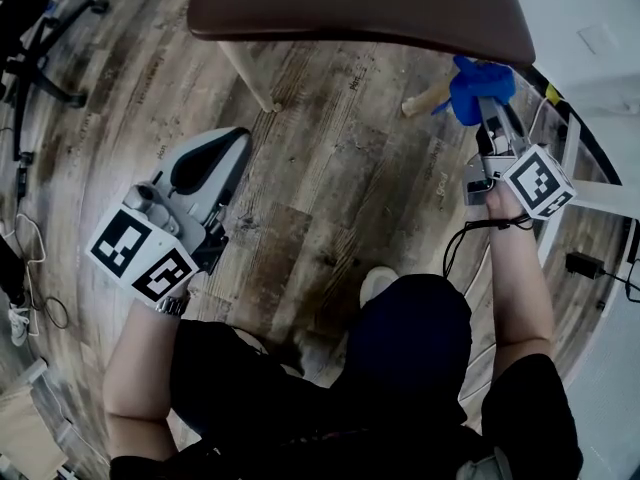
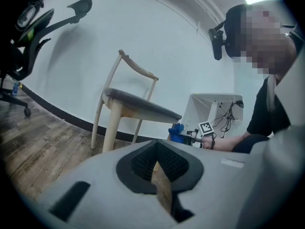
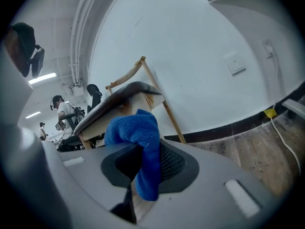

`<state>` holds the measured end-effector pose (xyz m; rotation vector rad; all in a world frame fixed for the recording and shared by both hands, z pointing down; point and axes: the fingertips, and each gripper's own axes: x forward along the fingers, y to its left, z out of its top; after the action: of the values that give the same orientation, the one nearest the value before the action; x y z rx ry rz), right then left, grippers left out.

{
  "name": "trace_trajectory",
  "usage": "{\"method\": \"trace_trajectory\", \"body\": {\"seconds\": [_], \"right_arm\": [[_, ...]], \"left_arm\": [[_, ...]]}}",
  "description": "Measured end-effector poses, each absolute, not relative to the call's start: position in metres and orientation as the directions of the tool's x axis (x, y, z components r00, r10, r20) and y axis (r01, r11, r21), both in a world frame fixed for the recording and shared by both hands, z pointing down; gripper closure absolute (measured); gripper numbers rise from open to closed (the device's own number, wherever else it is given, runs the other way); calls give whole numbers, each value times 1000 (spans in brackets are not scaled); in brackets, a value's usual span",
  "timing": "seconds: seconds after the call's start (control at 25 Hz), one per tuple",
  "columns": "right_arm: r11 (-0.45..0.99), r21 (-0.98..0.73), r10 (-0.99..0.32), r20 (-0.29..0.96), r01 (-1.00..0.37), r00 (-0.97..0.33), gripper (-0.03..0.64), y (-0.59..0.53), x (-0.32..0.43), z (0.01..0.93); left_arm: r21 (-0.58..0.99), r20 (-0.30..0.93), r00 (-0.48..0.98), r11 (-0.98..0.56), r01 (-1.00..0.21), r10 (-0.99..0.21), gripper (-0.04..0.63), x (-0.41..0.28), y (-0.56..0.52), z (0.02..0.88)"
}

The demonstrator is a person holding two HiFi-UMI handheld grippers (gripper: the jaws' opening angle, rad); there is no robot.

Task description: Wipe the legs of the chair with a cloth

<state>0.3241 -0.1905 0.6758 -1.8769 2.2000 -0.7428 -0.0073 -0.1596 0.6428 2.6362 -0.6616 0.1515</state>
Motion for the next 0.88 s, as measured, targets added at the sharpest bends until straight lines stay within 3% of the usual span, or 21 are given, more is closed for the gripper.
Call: {"method": "trace_trajectory", "body": {"seconds": [0.88], "right_arm": [[-69,-396,-814,553,-916,-178,531,-198,318,915]], "left_arm": [[357,283,843,-765,-536,-458,591,-27,-158,658]]}}
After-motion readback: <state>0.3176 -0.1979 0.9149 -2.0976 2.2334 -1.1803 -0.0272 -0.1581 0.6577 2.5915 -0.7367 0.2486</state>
